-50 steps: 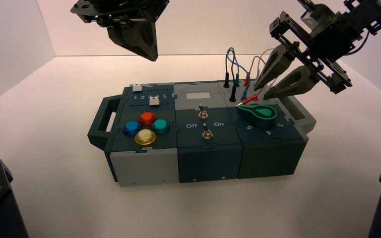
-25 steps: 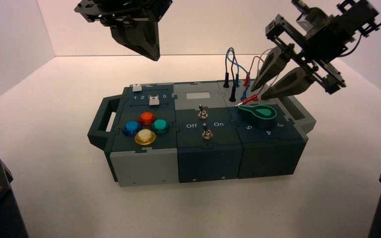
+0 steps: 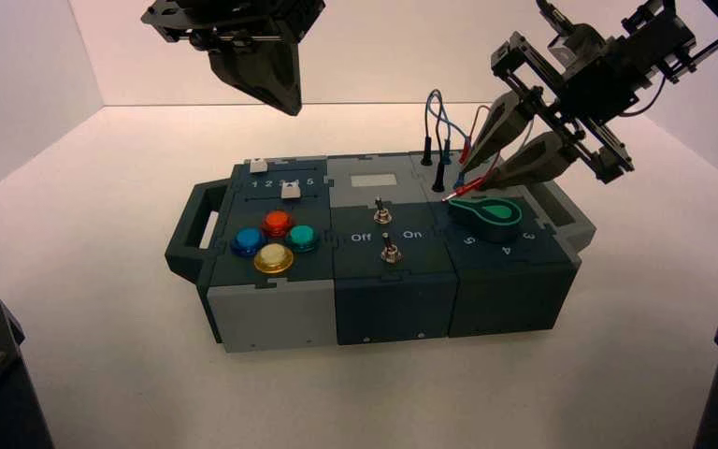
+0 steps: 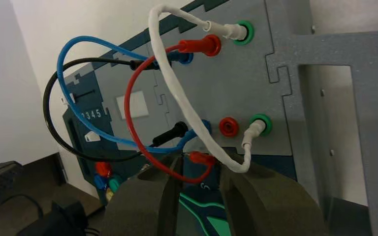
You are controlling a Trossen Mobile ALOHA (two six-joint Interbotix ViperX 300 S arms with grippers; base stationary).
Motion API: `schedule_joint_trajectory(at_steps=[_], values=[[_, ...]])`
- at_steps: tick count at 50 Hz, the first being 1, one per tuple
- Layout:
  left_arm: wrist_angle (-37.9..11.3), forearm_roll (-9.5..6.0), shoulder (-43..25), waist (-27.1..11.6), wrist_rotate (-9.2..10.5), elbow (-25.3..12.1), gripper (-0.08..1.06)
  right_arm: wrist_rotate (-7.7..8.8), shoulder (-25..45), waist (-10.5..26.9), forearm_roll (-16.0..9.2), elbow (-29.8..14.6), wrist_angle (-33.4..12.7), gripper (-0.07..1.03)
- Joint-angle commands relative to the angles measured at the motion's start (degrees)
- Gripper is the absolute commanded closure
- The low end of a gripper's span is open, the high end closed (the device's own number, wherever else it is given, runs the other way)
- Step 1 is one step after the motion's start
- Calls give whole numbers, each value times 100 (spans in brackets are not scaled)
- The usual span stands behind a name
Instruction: Insert the red wire.
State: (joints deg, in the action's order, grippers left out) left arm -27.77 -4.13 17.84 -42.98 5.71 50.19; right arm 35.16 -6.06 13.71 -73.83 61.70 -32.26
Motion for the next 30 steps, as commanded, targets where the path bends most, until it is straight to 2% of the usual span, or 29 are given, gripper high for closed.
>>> schedule_joint_trajectory(at_steps=[1, 14, 30], values=[[0, 18, 35, -9, -18, -176, 101, 62, -44, 18, -62, -70, -97, 61], [0, 18, 35, -9, -18, -176, 101, 70, -70, 18, -79, -18, -176, 62], [-9, 26, -53, -9, -18, -211, 101, 97, -70, 18, -79, 0, -176, 68]])
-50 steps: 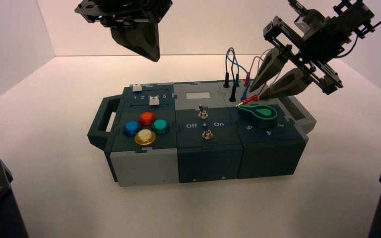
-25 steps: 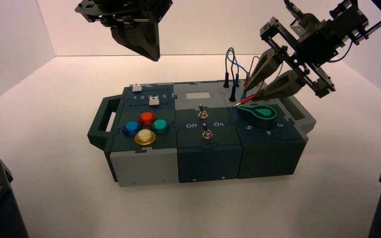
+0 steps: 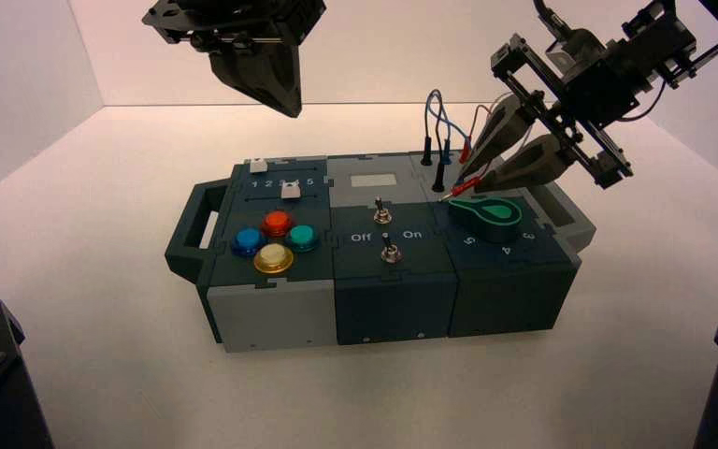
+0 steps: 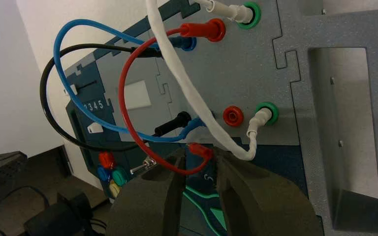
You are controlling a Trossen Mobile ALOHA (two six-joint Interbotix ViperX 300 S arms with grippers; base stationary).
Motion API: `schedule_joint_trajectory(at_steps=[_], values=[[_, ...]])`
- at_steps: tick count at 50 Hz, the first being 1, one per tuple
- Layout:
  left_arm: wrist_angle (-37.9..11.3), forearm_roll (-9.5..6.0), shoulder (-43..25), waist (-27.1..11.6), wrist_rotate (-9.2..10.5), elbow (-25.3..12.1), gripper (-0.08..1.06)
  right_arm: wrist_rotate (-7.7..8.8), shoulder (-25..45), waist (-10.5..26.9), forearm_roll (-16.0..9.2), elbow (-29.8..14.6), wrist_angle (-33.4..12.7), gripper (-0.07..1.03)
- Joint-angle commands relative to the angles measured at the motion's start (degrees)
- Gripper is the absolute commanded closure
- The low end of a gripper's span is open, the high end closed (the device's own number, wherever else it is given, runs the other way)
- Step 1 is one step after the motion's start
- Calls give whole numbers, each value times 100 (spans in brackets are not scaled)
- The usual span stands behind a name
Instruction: Insert the red wire.
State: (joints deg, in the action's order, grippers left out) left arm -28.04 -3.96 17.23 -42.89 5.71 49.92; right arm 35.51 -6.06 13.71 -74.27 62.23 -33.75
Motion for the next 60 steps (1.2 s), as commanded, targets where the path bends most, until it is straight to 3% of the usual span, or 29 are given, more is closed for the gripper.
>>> schedule_joint_trajectory(at_steps=[1, 53, 60], values=[[26, 9, 0, -18, -18, -193, 101, 62, -62, 18, -35, -53, -26, 68], [18, 79, -53, -9, -18, -255, 101, 105, 88, 18, -70, -158, 193, 71], [18, 79, -62, 0, -18, -255, 101, 193, 97, 18, -149, -167, 185, 73]])
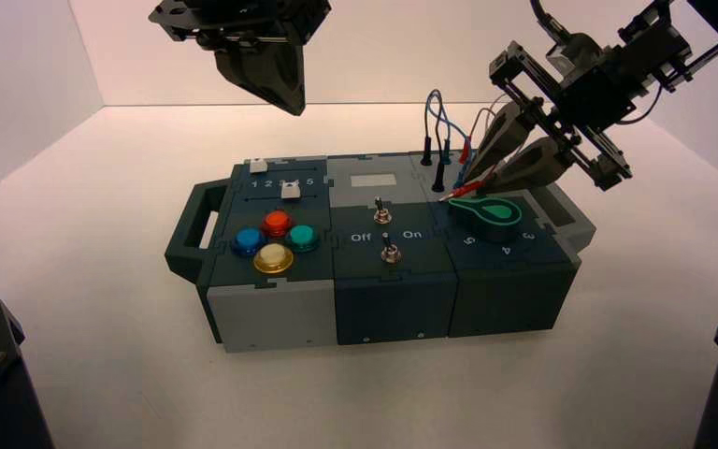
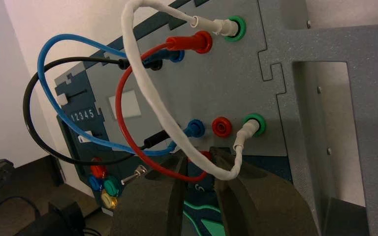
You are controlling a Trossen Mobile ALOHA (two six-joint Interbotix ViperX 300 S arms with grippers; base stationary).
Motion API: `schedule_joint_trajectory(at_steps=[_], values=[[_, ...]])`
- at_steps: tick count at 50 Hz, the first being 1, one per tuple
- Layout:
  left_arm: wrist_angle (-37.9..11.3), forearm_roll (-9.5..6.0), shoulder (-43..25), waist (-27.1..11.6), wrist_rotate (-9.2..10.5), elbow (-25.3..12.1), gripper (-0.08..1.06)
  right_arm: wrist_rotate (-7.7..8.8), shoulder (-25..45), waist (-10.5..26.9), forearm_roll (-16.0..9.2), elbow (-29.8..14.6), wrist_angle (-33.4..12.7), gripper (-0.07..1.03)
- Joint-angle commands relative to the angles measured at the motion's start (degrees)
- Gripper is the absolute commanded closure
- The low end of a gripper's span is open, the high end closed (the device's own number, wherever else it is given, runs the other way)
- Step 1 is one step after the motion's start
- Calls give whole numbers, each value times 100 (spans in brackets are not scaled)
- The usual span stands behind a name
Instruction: Insert the red wire.
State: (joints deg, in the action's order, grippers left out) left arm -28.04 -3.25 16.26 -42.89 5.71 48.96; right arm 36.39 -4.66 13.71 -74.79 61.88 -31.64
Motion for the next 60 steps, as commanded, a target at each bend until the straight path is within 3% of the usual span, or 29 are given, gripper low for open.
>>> schedule_joint_trajectory(at_steps=[1, 12, 20, 32, 47, 60], values=[[18, 18, 26, 9, -18, -158, 101, 132, -44, 18, -123, -123, -26, 73], [18, 35, -9, 35, -18, -158, 101, 439, 53, 18, -413, -123, -26, 83], [18, 53, -26, 79, -18, -158, 101, 721, 237, 18, -694, -88, -44, 98], [18, 53, -53, 167, -35, -176, 101, 1327, 466, 9, -1143, -88, -79, 99], [18, 62, -114, 185, -35, -272, 101, 1556, 229, 9, -1169, -123, -70, 99], [18, 62, -281, 193, -62, -404, 101, 1608, -44, 18, -1151, -132, -70, 99]])
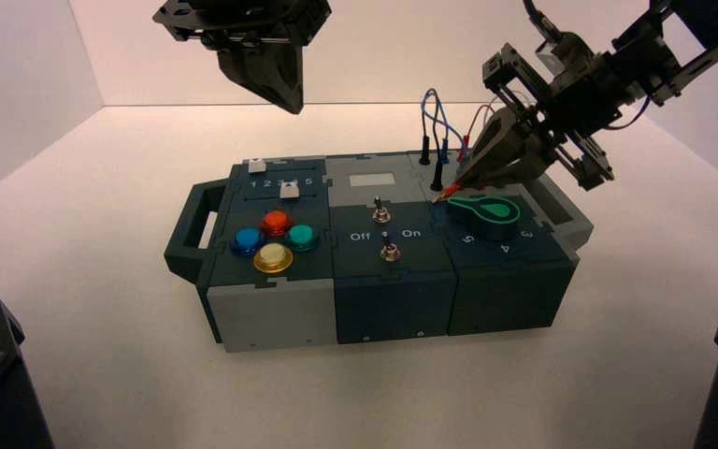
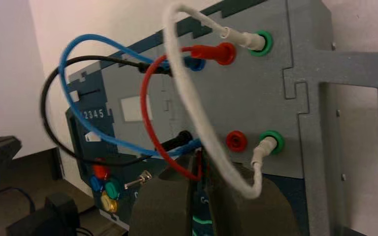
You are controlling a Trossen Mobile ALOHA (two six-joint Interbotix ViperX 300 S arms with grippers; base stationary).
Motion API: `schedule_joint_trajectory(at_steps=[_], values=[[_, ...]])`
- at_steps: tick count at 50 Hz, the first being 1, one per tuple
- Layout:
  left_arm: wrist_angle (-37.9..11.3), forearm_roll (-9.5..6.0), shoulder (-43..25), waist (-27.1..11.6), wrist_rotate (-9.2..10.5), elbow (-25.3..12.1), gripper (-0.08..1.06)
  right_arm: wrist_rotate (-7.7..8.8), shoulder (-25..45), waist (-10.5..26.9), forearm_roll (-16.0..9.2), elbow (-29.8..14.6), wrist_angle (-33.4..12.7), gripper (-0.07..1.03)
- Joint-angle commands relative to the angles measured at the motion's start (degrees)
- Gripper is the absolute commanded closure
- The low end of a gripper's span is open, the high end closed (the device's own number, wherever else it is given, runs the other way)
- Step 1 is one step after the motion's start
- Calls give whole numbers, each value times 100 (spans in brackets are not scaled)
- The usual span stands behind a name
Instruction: Insert the red wire.
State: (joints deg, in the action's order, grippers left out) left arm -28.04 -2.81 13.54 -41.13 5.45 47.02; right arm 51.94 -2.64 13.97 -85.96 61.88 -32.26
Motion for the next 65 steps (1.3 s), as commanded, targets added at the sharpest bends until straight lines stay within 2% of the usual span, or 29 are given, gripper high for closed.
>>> schedule_joint_trajectory(at_steps=[1, 24, 34, 46, 65], values=[[18, 18, -18, 9, -35, -220, 101, 53, -264, -18, -35, -132, -9, 99], [18, 18, -79, 18, -44, -308, 101, 105, -817, -18, 255, -70, 105, 99], [26, 26, -44, 9, -53, -325, 101, 105, -1037, -18, 563, -18, 132, 99], [44, 44, 0, 9, -141, -431, 101, 70, -1257, -18, 1099, -9, 132, 99], [35, 79, 79, 18, -149, -545, 101, -97, -1617, -70, 1547, -44, -62, 99]])
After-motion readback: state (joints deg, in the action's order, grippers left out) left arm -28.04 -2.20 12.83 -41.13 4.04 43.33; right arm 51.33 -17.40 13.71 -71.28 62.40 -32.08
